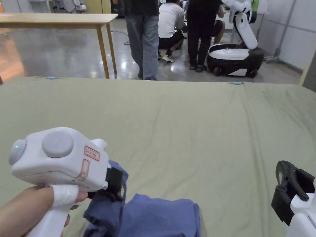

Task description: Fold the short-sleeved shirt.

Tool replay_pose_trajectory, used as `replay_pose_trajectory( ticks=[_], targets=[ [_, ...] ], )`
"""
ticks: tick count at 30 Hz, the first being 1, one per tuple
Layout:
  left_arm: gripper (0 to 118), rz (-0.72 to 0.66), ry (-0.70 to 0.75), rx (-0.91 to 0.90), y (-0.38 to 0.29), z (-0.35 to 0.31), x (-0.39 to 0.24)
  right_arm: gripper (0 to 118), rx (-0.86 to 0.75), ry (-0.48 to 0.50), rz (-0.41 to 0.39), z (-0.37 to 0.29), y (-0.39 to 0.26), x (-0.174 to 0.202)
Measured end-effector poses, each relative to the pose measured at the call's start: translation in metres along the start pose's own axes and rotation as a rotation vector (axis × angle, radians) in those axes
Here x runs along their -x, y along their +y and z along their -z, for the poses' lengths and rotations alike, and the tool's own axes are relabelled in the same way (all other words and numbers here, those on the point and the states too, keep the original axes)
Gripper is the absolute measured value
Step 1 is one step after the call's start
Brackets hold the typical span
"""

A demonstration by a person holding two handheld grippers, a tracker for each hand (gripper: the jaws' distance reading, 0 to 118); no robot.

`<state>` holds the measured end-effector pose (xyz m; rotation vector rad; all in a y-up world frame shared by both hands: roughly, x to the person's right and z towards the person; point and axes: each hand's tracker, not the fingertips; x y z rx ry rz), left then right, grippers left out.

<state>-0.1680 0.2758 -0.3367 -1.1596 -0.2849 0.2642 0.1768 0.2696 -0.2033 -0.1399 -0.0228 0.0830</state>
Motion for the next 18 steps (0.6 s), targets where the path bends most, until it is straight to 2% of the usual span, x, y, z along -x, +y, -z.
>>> replay_pose_trajectory(
  ticks=[6, 7, 8, 9, 11, 12, 15, 18],
  targets=[
    [13, 0.104, 0.032, 0.053, -0.001, 0.068, -0.063, 1, 0.012, -0.027, 0.02, -0.003, -0.005, -0.014],
    [35, 0.106, 0.013, 0.077, -0.003, 0.08, -0.069, 1, 0.015, -0.029, 0.024, -0.003, -0.006, -0.016],
    [97, 0.1, -0.006, 0.086, -0.005, 0.092, -0.073, 1, 0.019, -0.035, 0.028, -0.003, -0.007, -0.018],
    [118, 0.083, -0.061, 0.096, -0.005, 0.103, -0.077, 1, 0.024, -0.041, 0.031, -0.002, -0.009, -0.019],
    [110, 0.112, -0.084, 0.111, -0.01, 0.115, -0.085, 1, 0.037, -0.044, 0.041, -0.001, -0.011, -0.021],
    [110, 0.087, -0.101, 0.053, -0.011, 0.116, -0.088, 1, 0.042, -0.044, 0.042, -0.002, -0.011, -0.022],
    [111, 0.051, -0.178, 0.034, -0.008, 0.098, -0.086, 1, 0.047, -0.049, 0.031, -0.004, -0.013, -0.023],
    [107, -0.02, -0.317, -0.023, -0.013, 0.071, -0.056, 1, 0.049, -0.053, 0.039, -0.002, -0.014, -0.024]
  ],
)
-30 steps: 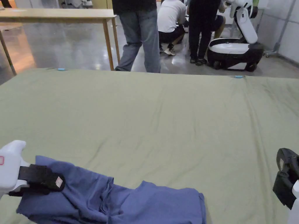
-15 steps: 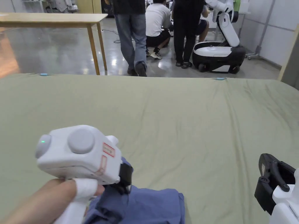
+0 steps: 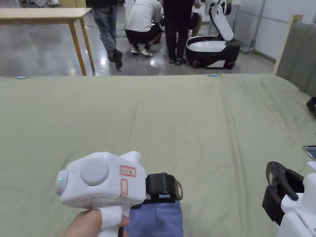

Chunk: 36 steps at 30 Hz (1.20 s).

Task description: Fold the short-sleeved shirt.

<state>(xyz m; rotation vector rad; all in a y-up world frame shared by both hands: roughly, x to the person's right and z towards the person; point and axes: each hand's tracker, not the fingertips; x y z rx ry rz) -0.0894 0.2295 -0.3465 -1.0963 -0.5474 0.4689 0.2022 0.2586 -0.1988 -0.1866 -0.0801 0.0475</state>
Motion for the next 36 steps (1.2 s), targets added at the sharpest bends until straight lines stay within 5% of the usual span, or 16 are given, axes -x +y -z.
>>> replay_pose_trajectory(
  ticks=[1, 2, 4, 5, 13, 20, 27, 33, 35, 36],
  targets=[
    [102, -0.011, -0.032, -0.02, -0.003, -0.009, 0.007, 1, 0.001, 0.002, 0.006, 0.001, 0.0, 0.0],
    [84, -0.034, -0.068, -0.053, -0.006, -0.016, 0.014, 1, 0.004, 0.002, 0.009, 0.003, -0.001, 0.001],
    [21, -0.024, -0.114, -0.039, -0.008, -0.014, 0.026, 1, 0.01, 0.006, 0.012, 0.007, -0.002, 0.002],
    [2, -0.042, -0.105, -0.034, -0.012, -0.008, 0.032, 1, 0.016, 0.008, 0.015, 0.009, -0.002, 0.003],
    [2, -0.099, -0.18, 0.159, -0.055, 0.071, 0.071, 1, 0.08, 0.033, 0.027, 0.01, -0.015, 0.006],
    [1, -0.136, -0.221, 0.147, -0.051, 0.059, 0.076, 1, 0.223, 0.227, 0.118, 0.027, -0.025, 0.013],
    [1, -0.072, -0.211, -0.005, -0.028, -0.026, 0.089, 1, 0.552, 0.793, 0.544, 0.107, -0.054, 0.042],
    [1, -0.121, -0.097, -0.067, -0.024, -0.072, 0.14, 1, 0.863, 1.038, 0.768, 0.175, -0.129, 0.072],
    [1, -0.134, -0.067, -0.066, -0.025, -0.076, 0.156, 1, 0.949, 1.013, 0.786, 0.187, -0.154, 0.069],
    [1, -0.134, -0.065, -0.063, -0.024, -0.077, 0.162, 1, 0.956, 1.041, 0.855, 0.193, -0.164, 0.065]
  ],
)
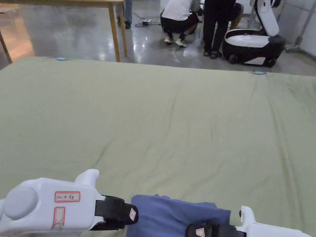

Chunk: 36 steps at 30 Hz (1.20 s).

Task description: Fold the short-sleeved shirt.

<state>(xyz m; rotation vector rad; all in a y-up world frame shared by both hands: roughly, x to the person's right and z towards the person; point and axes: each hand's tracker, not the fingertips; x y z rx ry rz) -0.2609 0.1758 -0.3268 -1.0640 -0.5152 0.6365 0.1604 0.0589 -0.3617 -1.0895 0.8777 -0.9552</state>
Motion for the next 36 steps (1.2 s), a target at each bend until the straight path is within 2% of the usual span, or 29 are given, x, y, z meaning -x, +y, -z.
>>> replay_pose_trajectory(
  ticks=[1, 2, 5, 6, 7, 8, 9, 10, 11, 12, 14, 17, 18, 19, 20, 21, 22, 23, 27, 30, 33, 35, 36],
  targets=[
    [1, -0.006, -0.001, 0.006, 0.001, -0.001, 0.006, 1, -0.018, 0.095, 0.078, -0.005, 0.005, -0.01],
    [2, -0.008, -0.008, 0.021, 0.002, 0.0, 0.011, 1, -0.02, 0.126, 0.111, -0.008, 0.009, -0.012],
    [8, -0.012, -0.04, 0.032, 0.006, 0.008, 0.021, 1, 0.002, 0.108, 0.069, -0.01, 0.011, -0.013],
    [17, -0.005, -0.071, 0.049, 0.007, 0.013, 0.023, 1, 0.007, 0.108, 0.06, -0.01, 0.011, -0.012],
    [39, -0.001, -0.094, 0.069, 0.008, 0.018, 0.025, 1, 0.009, 0.105, 0.061, -0.011, 0.012, -0.012],
    [90, -0.002, -0.116, 0.088, 0.008, 0.024, 0.028, 1, 0.009, 0.107, 0.066, -0.011, 0.012, -0.013],
    [117, -0.017, -0.158, 0.103, 0.008, 0.032, 0.03, 1, 0.01, 0.111, 0.07, -0.012, 0.013, -0.014],
    [117, -0.032, -0.16, 0.121, 0.008, 0.04, 0.032, 1, 0.009, 0.109, 0.069, -0.013, 0.013, -0.014],
    [118, -0.066, -0.2, 0.034, 0.01, 0.044, 0.036, 1, 0.007, 0.116, 0.069, -0.013, 0.013, -0.015],
    [118, -0.053, -0.198, 0.115, 0.007, 0.045, 0.043, 1, 0.004, 0.123, 0.076, -0.014, 0.013, -0.017],
    [118, -0.081, -0.211, 0.156, 0.004, 0.058, 0.052, 1, 0.002, 0.128, 0.088, -0.013, 0.014, -0.016],
    [116, -0.093, -0.3, 0.102, 0.005, 0.073, 0.044, 1, 0.002, 0.125, 0.084, -0.013, 0.014, -0.016],
    [109, -0.112, -0.318, 0.099, 0.006, 0.074, 0.047, 1, 0.001, 0.126, 0.087, -0.013, 0.014, -0.016],
    [88, -0.121, -0.313, 0.1, 0.007, 0.074, 0.051, 1, 0.001, 0.126, 0.089, -0.013, 0.015, -0.016],
    [41, -0.126, -0.313, 0.106, 0.006, 0.08, 0.047, 1, 0.003, 0.126, 0.09, -0.013, 0.015, -0.016],
    [41, -0.144, -0.302, 0.089, 0.006, 0.078, 0.048, 1, 0.004, 0.124, 0.089, -0.013, 0.015, -0.015],
    [31, -0.133, -0.198, 0.088, 0.006, 0.079, 0.05, 1, 0.002, 0.119, 0.088, -0.014, 0.015, -0.015],
    [28, -0.1, -0.189, 0.11, 0.004, 0.081, 0.053, 1, 0.001, 0.117, 0.087, -0.014, 0.015, -0.014],
    [28, -0.119, -0.249, 0.113, 0.008, 0.076, 0.049, 1, -0.017, 0.083, 0.08, -0.017, 0.014, -0.007],
    [28, -0.1, -0.263, 0.117, 0.015, 0.065, 0.047, 1, -0.068, 0.029, 0.035, -0.027, 0.013, 0.005],
    [27, -0.09, -0.262, 0.106, 0.028, 0.039, 0.054, 1, -0.134, -0.003, -0.031, -0.045, 0.011, 0.024],
    [27, -0.069, -0.215, 0.084, 0.038, 0.01, 0.064, 1, -0.18, -0.09, -0.116, -0.059, 0.009, 0.041],
    [27, -0.063, -0.196, 0.07, 0.047, -0.008, 0.073, 1, -0.183, -0.102, -0.159, -0.067, 0.009, 0.049]
  ],
)
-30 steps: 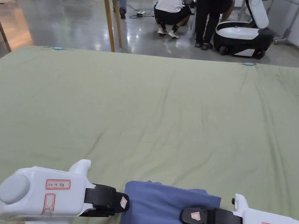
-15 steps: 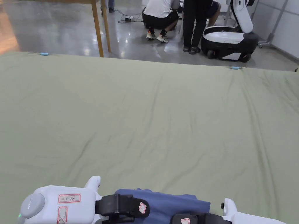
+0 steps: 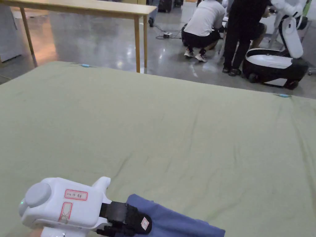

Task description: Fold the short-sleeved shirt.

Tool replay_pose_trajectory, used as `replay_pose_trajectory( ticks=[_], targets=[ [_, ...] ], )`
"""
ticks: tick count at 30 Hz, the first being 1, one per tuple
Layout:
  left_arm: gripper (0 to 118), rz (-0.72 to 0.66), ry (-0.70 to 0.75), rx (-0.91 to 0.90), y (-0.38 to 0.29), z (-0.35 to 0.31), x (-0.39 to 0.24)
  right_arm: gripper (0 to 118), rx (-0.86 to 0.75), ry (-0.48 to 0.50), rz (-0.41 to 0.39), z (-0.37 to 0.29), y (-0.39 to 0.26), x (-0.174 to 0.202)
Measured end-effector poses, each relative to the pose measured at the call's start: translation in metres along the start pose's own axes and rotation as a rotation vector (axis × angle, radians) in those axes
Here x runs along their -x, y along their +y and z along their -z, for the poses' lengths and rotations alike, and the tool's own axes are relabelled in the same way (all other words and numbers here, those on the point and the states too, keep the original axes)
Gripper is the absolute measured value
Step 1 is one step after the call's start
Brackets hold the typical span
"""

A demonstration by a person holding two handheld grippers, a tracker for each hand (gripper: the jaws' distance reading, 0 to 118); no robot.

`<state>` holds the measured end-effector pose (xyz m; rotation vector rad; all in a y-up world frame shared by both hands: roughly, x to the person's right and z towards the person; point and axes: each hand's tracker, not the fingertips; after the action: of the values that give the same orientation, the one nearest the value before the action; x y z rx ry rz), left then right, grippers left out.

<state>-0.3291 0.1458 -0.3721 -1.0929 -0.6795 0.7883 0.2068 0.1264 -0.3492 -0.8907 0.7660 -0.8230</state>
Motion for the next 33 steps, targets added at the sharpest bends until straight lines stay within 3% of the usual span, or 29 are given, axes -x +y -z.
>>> replay_pose_trajectory(
  ticks=[6, 11, 16, 17, 19, 20, 21, 22, 23, 26, 31, 32, 33],
  targets=[
    [27, -0.056, 0.101, -0.103, 0.038, -0.122, 0.047, 1, -0.042, -0.035, -0.069, -0.039, 0.008, 0.014],
    [27, -0.13, 0.16, -0.113, 0.07, -0.194, 0.094, 1, -0.085, -0.068, -0.074, -0.053, 0.012, 0.013],
    [27, -0.125, 0.224, -0.108, 0.094, -0.225, 0.11, 1, -0.109, -0.05, -0.064, -0.053, 0.013, 0.008],
    [27, -0.13, 0.219, -0.104, 0.097, -0.226, 0.111, 1, -0.11, -0.055, -0.062, -0.033, -0.004, 0.047],
    [27, -0.119, 0.236, -0.094, 0.096, -0.224, 0.111, 1, -0.107, -0.06, -0.048, -0.031, -0.001, 0.042],
    [37, -0.102, 0.256, -0.093, 0.097, -0.226, 0.115, 1, -0.104, -0.06, -0.044, -0.03, -0.002, 0.041],
    [67, -0.098, 0.259, -0.103, 0.095, -0.226, 0.117, 1, -0.099, -0.054, -0.042, -0.027, -0.003, 0.042],
    [105, -0.097, 0.254, -0.109, 0.093, -0.226, 0.117, 1, -0.095, -0.048, -0.041, -0.025, -0.003, 0.044],
    [117, -0.099, 0.257, -0.123, 0.092, -0.233, 0.118, 1, -0.092, -0.041, -0.041, -0.025, -0.004, 0.044],
    [117, -0.131, 0.262, -0.253, 0.088, -0.244, 0.126, 1, -0.091, -0.034, -0.043, -0.028, 0.002, 0.039],
    [116, -0.064, 0.336, -0.296, 0.082, -0.253, 0.084, 1, -0.102, -0.031, -0.083, -0.036, 0.008, 0.049],
    [108, -0.044, 0.378, -0.329, 0.074, -0.251, 0.065, 1, -0.107, -0.044, -0.111, -0.039, 0.011, 0.054],
    [91, -0.044, 0.381, -0.366, 0.071, -0.252, 0.054, 1, -0.114, -0.056, -0.141, -0.044, 0.016, 0.056]
  ],
)
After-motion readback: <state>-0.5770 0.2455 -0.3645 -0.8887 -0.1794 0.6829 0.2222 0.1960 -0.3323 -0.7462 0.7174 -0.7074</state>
